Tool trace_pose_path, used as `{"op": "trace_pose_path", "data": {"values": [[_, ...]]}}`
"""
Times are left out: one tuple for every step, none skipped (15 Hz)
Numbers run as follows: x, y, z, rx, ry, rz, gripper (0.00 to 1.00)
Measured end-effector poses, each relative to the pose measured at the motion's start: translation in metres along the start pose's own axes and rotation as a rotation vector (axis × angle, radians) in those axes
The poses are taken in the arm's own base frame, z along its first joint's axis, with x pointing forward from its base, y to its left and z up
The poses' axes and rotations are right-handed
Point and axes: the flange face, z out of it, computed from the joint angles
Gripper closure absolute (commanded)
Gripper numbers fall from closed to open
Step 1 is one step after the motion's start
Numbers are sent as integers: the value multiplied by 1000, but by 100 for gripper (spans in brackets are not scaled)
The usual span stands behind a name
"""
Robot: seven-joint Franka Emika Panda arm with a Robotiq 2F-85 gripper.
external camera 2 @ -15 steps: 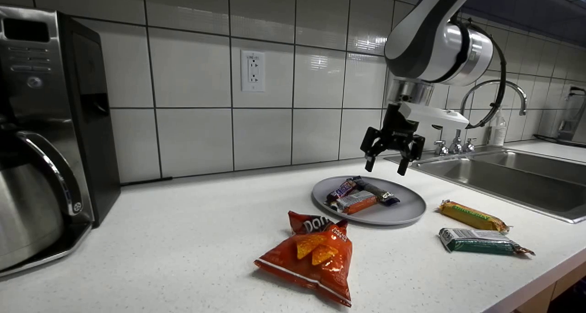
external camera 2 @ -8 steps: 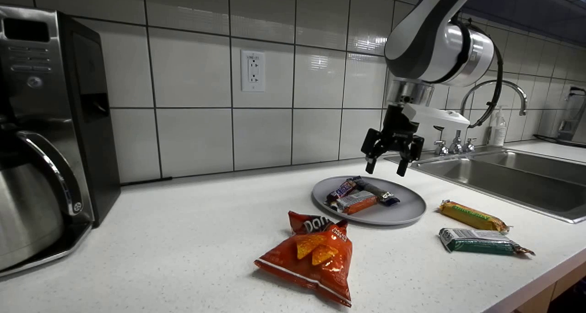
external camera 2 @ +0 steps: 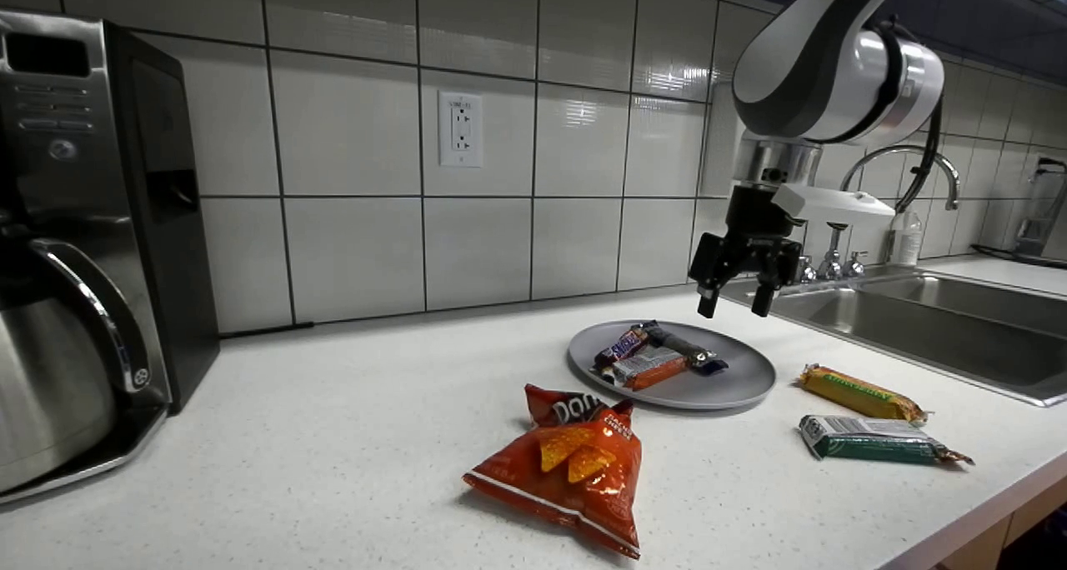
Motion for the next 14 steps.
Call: {"op": "trace_pose_path", "data": {"values": [[-4, 4, -2, -11, -2, -5, 0], [-9, 9, -4, -21, -5, -8, 0], [-14, 14, -5, -30, -9, -8, 0], [-20, 18, -5, -36, -14, -7, 0], [-26, 22, -5, -40, -19, -3, 0], [-31, 24, -5, -42, -24, 1, 0], [-36, 26, -5, -42, -29, 5, 0], [-41, 28, -4, -42, -34, 8, 0], [-46, 29, -4, -41, -39, 10, 0], [-52, 30, -4, -40, -44, 12, 0], [-57, 31, -4, -40, -49, 13, 0], [-61, 32, -4, -42, -53, 13, 0], [-66, 35, -4, -47, -58, 11, 0], [-71, 38, -4, -55, -64, 5, 0]]}}
